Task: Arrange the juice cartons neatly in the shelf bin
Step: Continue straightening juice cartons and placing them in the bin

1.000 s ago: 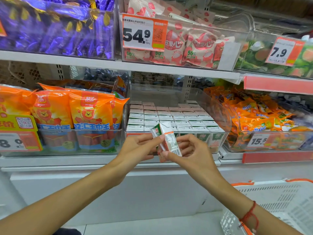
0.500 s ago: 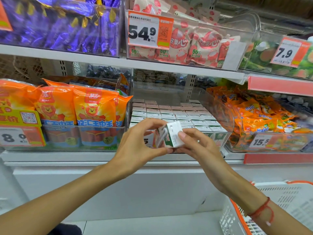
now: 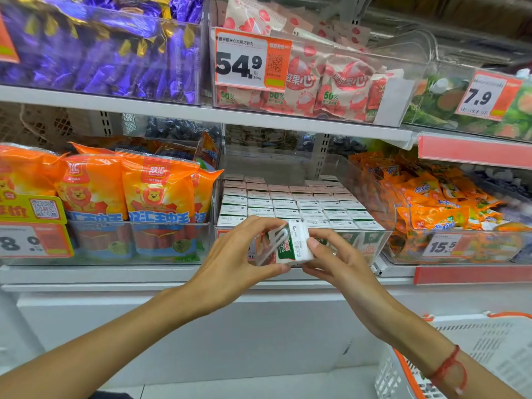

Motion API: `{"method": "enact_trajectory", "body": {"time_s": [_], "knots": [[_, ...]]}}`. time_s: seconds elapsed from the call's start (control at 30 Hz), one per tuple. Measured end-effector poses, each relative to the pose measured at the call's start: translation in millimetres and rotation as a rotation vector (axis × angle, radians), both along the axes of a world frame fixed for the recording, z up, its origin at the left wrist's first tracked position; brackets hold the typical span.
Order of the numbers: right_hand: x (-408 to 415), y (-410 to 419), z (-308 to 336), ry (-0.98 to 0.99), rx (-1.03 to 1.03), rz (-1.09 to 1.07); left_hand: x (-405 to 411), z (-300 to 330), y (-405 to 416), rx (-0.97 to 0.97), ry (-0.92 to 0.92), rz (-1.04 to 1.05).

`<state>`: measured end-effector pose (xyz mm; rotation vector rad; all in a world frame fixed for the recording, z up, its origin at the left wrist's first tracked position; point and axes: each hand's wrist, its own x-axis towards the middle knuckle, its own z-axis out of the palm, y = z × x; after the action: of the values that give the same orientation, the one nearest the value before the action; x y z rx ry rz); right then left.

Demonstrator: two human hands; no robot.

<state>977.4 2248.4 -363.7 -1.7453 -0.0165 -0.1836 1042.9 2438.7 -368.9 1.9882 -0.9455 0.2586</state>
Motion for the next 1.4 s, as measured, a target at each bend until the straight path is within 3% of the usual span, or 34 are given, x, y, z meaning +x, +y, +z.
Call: {"method": "enact_trajectory", "body": {"time_s": [0.1, 0.23, 0.33, 0.47, 0.57, 0.77, 1.0, 1.23, 1.4], "knots": [[-1, 0, 1, -0.041, -0.038, 0.039, 1, 3, 0, -0.066, 0.165, -0.009], [-7, 7, 0, -0.171, -0.205, 0.123, 8, 10, 0, -0.296, 0.512, -0.046], [-8, 12, -1, -0.259, -0.311, 0.117, 9, 13, 3, -0.315, 0.622, -0.038], [-7, 17, 7, -0.307, -0.241, 0.071, 9, 16, 3, -0.343, 0.779, 0.005], [-6, 21, 10, -0.291, -0.123, -0.003, 7, 17, 7, -0.255, 0.933, -0.003], [-4, 23, 14, -0.055, 0.005, -0.094, 5, 14, 8, -0.137, 1.162, 0.007], [-5, 18, 17, 0.063, -0.013, -0.05, 6, 12, 6, -0.12, 1.151, 0.01], [-8, 5, 21, 0.1, 0.203, 0.243, 3, 16, -2, -0.38, 0.894, -0.001], [-7, 9, 14, -0.11, 0.059, -0.002, 0, 16, -6, -0.353, 0.83, -0.046]]}}
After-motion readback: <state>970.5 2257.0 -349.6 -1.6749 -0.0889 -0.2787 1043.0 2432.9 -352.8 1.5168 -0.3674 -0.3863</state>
